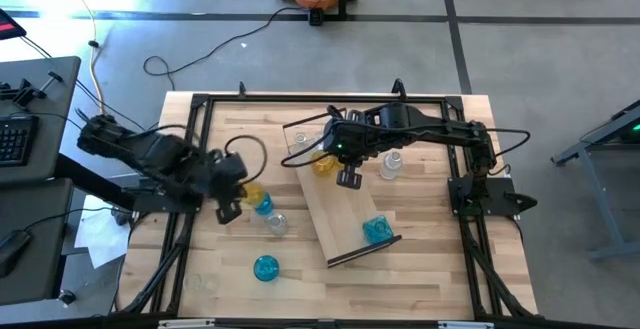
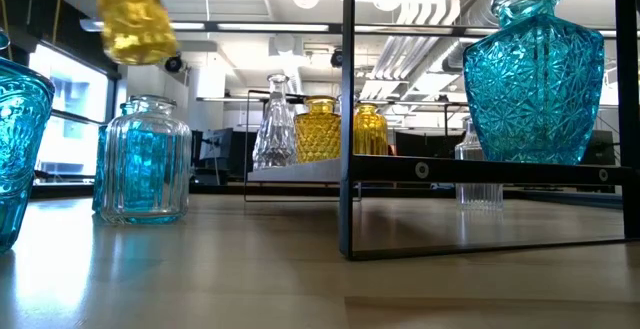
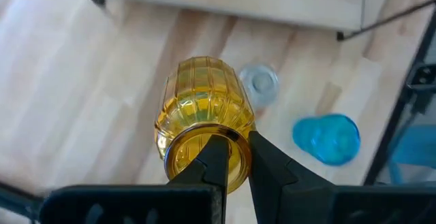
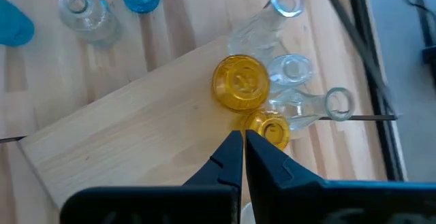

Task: Sort vases onto shelf
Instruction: Put the yellow crystal vase on the shelf aligned with the other yellow crystal vases

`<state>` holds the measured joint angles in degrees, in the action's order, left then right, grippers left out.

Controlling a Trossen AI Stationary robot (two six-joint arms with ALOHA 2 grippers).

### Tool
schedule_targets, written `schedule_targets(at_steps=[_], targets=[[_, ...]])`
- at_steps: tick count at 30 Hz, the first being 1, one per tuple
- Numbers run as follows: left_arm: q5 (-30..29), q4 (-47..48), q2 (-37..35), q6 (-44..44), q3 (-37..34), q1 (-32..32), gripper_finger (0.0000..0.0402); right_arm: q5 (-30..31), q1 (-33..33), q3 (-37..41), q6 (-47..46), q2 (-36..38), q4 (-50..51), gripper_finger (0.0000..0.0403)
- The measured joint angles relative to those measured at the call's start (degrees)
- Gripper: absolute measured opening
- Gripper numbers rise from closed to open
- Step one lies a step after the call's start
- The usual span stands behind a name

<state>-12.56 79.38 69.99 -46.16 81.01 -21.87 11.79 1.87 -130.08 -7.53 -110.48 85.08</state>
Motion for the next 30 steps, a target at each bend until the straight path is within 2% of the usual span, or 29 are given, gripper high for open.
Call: schedule_targets(at_steps=[7, 15, 20, 30], targets=[[1.5, -4.0, 5.8, 12.5, 4.9, 8.8, 0.0023, 4.5, -2.2, -0.3, -1.8, 1.5, 0.3, 0.0], [5.8, -7.4, 12.6, 20.5, 8.0, 15.5, 0.0022, 11.8, -7.8, -0.3, -2.7, 8.1, -0.1, 0.0], [8.0, -7.5, 16.3, 23.3, 8.0, 17.6, 0.0022, 10.9, -12.8, -0.4, -1.6, 12.1, -0.2, 0.0], [7.8, -11.9, 22.1, 25.5, 8.1, 21.0, 0.0023, 6.1, -18.9, -0.4, 1.6, 15.4, -1.4, 0.0]])
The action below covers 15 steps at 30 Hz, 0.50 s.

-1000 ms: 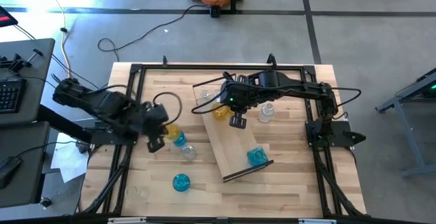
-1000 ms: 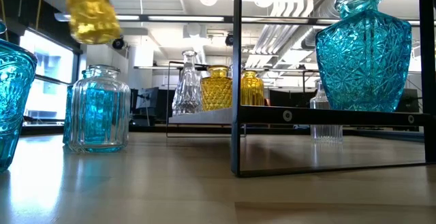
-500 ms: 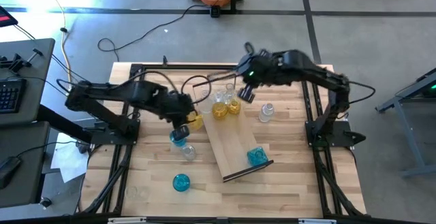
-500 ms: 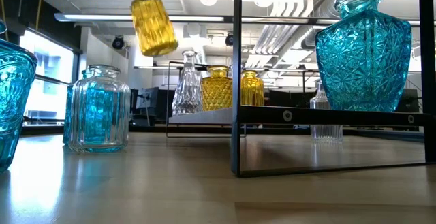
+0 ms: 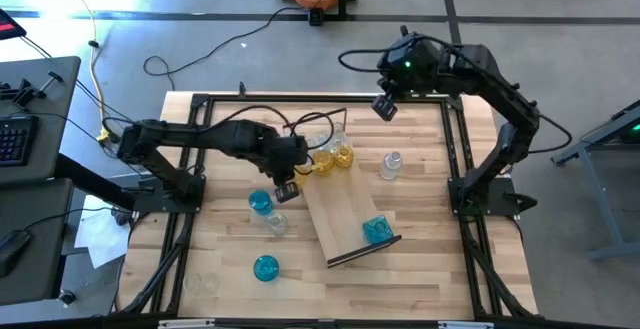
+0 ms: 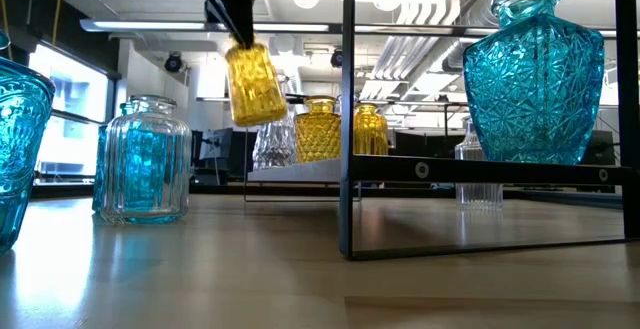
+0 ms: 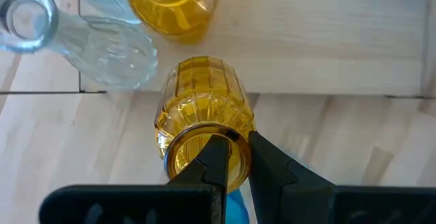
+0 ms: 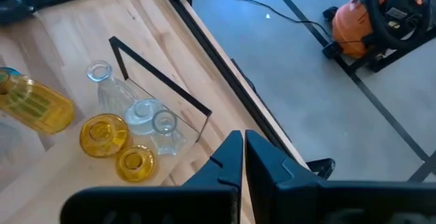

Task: Sort vases onto shelf
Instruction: Put the yellow crystal vase on the shelf aligned with the other yellow crystal vases

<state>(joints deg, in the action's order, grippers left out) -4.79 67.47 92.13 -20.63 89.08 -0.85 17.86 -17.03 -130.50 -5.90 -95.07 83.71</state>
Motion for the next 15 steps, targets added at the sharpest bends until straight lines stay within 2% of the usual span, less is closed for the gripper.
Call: schedule_targets(at_steps=[15], targets=[[0.6, -0.7, 5.2, 1.4, -0.2, 4.3, 0.0024, -2.0, -2.1, 0.1, 3.3, -0.1, -0.4, 0.0]])
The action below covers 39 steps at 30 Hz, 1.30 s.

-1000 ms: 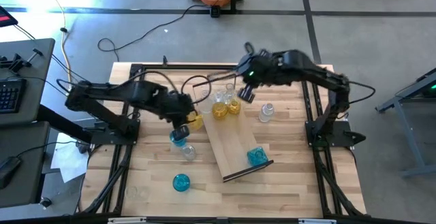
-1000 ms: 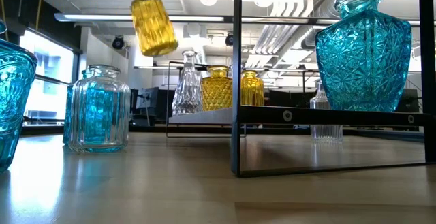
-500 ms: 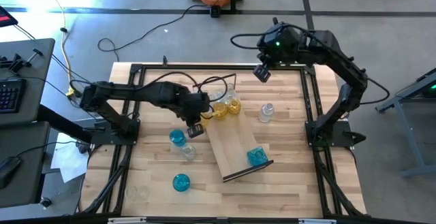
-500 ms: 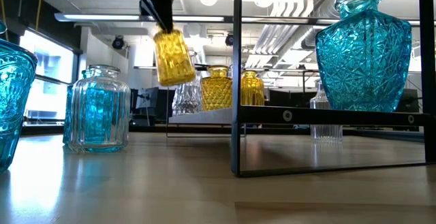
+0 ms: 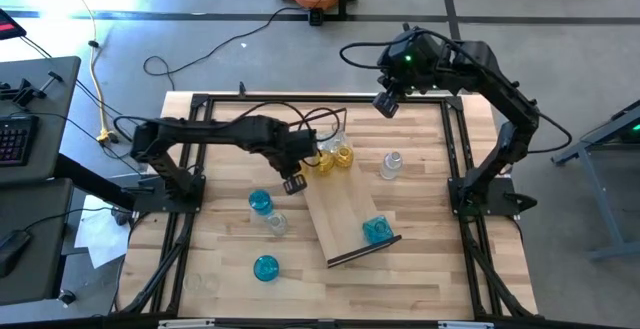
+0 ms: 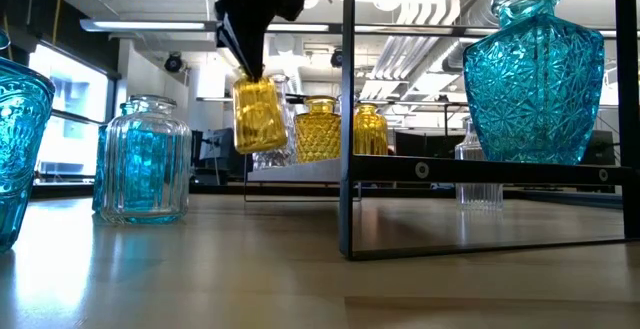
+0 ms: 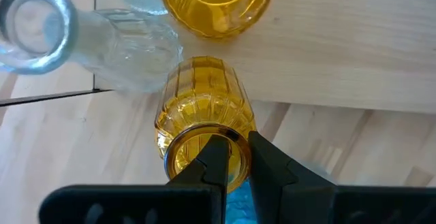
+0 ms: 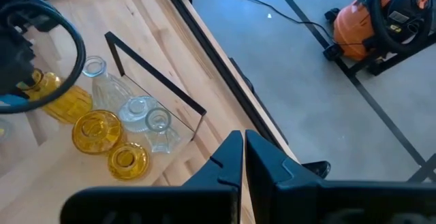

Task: Sort vases onto shelf
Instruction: Put the yellow crystal vase on the shelf aligned with the other yellow crystal vases

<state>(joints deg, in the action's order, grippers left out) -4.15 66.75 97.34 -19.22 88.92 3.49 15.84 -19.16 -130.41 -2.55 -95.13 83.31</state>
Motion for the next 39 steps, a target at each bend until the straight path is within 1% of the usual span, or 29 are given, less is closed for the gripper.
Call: schedule_targets(at_steps=[4, 12, 18, 22, 27, 31, 35, 39], targets=[[1.1, -0.7, 0.7, 0.4, 0.0, -0.1, 0.0024, 0.0, 0.0, 0.0, 0.0, 0.0, 0.0, 0.0], [1.1, -1.6, 1.0, 0.4, 0.0, 0.9, 0.0024, 0.0, 0.0, 0.0, 0.2, 0.0, -0.5, 0.0], [1.4, -4.6, 1.0, -0.1, 0.0, 2.0, 0.0024, -0.3, 0.0, 0.0, 0.4, 0.0, -0.8, 0.0], [1.7, -4.1, 1.0, -0.2, 0.0, 2.2, 0.0024, -0.3, 0.0, 0.0, 0.8, 0.0, -0.8, 0.0], [2.8, -4.0, 1.0, -0.7, 0.0, 2.1, 0.0024, -0.3, 0.0, 0.0, 1.1, 0.0, -0.8, 0.0], [6.1, -4.0, 1.0, -1.1, 0.0, 2.1, 0.0025, -0.3, 0.0, 0.0, 1.1, 0.0, -0.8, 0.0], [6.2, -3.9, 1.3, -1.2, -0.1, 2.1, 0.0028, -0.3, 0.0, 0.0, 1.3, 0.0, -0.8, 0.0], [6.8, -4.2, 2.0, -1.2, 0.0, 2.1, 0.0041, -0.4, 0.0, 0.0, 1.3, 0.0, -0.8, 0.0]])
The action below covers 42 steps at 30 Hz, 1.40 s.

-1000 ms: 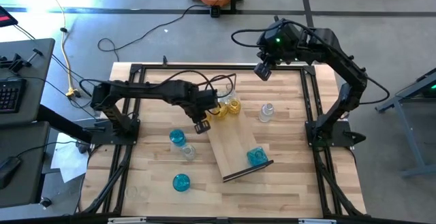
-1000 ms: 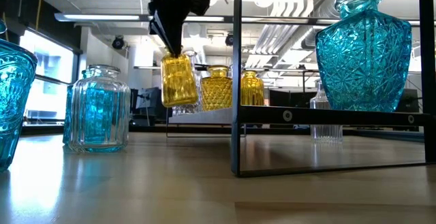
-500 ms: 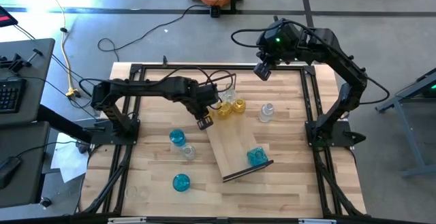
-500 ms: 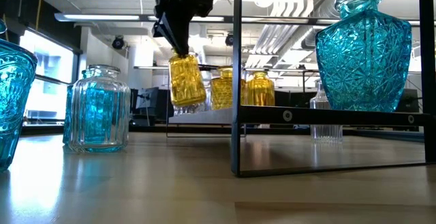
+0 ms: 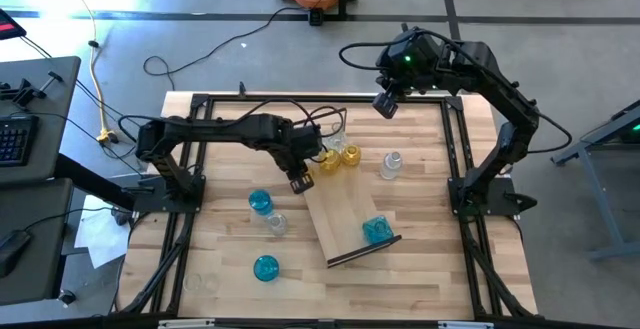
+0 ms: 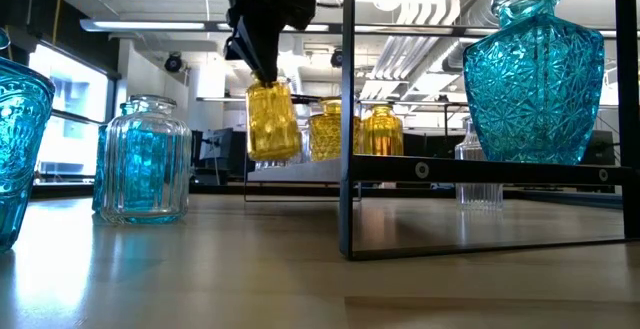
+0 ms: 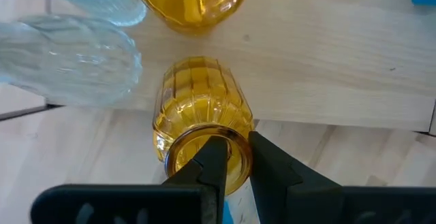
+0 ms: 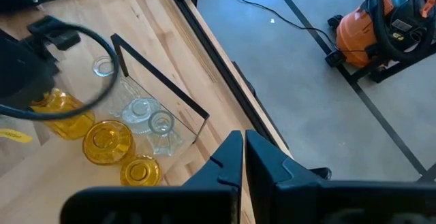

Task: Sort vases onto shelf
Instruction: Put the yellow crystal vase on the shelf aligned with the other yellow crystal vases

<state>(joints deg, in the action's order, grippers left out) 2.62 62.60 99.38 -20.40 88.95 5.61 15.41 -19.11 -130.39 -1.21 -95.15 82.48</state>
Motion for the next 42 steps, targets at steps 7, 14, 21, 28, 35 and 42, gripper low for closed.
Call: schedule_targets(at_steps=[7, 14, 21, 28, 35, 42], targets=[[2.2, -0.2, 2.5, 0.2, 0.0, -0.5, 0.006, -1.0, 0.0, 0.0, -0.1, 0.0, 0.0, 0.0], [-0.6, -0.9, 2.1, 1.0, 0.0, -1.0, 0.0062, -1.4, 0.0, 0.0, -0.2, 0.0, 0.0, 0.0], [-1.9, -3.0, 2.1, 1.1, 0.0, -0.7, 0.0062, -2.1, 0.0, 0.0, -0.2, 0.0, 0.0, 0.0], [-2.0, -2.9, 2.1, 2.6, 0.0, -0.7, 0.0063, -2.1, 0.0, 0.0, -0.2, 0.0, 0.0, 0.0], [-1.9, -2.9, 2.0, 2.7, 0.0, -0.7, 0.0063, -2.1, 0.0, 0.0, -0.2, 0.0, 0.0, 0.0], [-2.4, -2.9, 2.0, 3.6, 2.1, -0.7, 0.0081, -2.1, 0.0, 0.0, -0.2, 0.0, 0.0, 0.0]])
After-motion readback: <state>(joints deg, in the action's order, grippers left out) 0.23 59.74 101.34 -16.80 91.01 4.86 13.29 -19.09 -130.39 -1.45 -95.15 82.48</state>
